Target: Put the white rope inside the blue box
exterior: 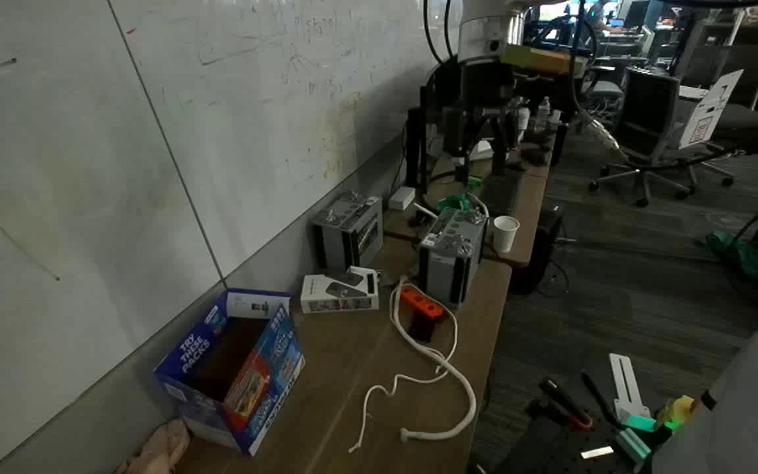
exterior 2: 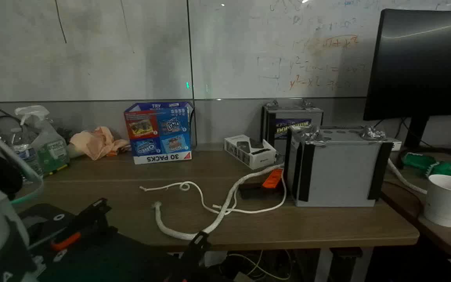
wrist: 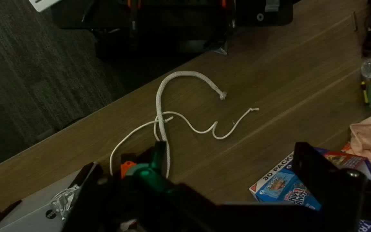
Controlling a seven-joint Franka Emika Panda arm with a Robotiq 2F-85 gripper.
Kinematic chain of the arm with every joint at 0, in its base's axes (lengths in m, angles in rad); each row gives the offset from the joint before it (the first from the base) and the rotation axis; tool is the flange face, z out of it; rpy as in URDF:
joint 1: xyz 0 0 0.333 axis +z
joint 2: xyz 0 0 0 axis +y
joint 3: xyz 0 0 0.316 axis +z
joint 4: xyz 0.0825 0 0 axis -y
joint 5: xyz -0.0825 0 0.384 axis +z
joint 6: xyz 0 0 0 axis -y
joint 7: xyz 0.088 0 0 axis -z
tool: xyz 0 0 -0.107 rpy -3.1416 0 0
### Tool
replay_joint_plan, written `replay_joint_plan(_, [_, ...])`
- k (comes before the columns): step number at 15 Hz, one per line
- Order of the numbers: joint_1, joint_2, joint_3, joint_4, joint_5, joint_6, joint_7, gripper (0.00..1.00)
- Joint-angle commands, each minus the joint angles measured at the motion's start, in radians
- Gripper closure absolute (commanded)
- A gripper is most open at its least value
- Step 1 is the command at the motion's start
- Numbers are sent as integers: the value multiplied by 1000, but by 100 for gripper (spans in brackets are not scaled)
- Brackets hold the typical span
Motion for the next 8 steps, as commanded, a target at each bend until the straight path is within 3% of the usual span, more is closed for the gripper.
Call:
replay_joint_plan(1, [-25, 1, 21, 5, 4, -2, -5, 0])
replay_joint_plan(5, [-25, -5, 21, 9, 4, -3, -5, 0])
replay_joint_plan(8, [-20, 10, 28, -61, -8, 38, -49, 0])
